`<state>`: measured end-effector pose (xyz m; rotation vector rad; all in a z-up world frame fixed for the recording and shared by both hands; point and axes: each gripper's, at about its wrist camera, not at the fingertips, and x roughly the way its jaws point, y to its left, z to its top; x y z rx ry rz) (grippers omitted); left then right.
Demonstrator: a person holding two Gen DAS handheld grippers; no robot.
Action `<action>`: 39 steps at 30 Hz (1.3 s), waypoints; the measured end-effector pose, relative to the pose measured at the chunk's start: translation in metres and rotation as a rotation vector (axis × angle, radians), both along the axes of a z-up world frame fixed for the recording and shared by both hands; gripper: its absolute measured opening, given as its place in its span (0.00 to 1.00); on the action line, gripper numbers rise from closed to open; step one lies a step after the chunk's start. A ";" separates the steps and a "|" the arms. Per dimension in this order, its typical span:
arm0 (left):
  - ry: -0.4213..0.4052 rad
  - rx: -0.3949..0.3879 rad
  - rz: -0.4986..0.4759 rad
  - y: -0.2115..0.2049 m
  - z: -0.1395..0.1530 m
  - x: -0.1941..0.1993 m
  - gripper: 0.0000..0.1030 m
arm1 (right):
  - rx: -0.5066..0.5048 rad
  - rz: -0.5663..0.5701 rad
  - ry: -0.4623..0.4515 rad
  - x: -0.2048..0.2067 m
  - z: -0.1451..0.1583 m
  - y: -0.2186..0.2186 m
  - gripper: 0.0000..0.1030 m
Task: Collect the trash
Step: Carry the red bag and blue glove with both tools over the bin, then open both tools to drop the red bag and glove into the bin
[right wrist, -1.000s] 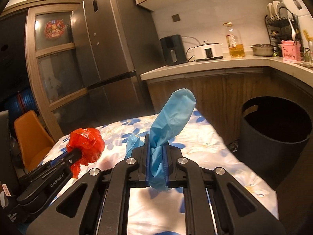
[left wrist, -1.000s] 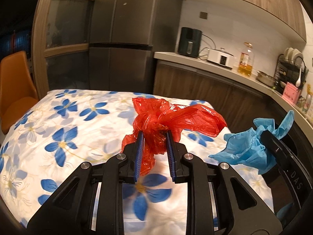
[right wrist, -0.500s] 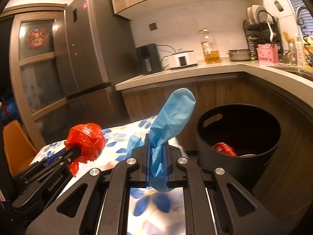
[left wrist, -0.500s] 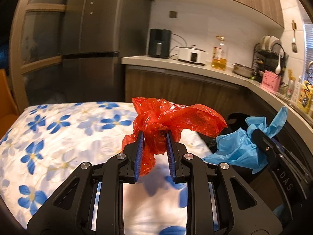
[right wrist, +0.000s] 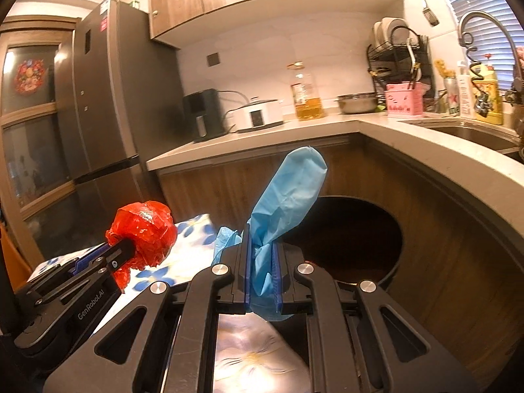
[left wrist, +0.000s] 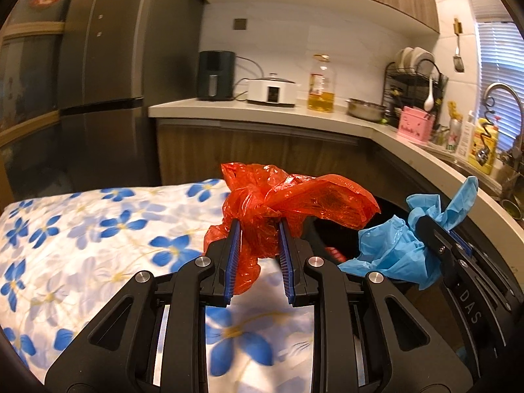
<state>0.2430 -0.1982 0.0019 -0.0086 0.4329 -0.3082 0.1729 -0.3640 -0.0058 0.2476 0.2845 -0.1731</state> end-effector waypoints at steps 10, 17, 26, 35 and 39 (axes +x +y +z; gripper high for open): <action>-0.012 0.004 -0.065 -0.043 0.001 0.012 0.21 | -0.008 -0.076 -0.015 0.001 0.002 -0.032 0.11; -0.017 0.004 -0.103 -0.066 -0.001 0.022 0.21 | -0.014 -0.113 -0.021 0.008 0.001 -0.050 0.11; 0.002 -0.001 -0.137 -0.088 -0.011 0.034 0.21 | -0.006 -0.128 -0.013 0.019 -0.003 -0.069 0.11; -0.001 -0.013 -0.154 -0.098 -0.016 0.044 0.22 | 0.002 -0.121 0.003 0.035 -0.009 -0.078 0.13; 0.009 -0.018 -0.169 -0.102 -0.020 0.049 0.22 | 0.015 -0.107 0.012 0.043 -0.014 -0.082 0.14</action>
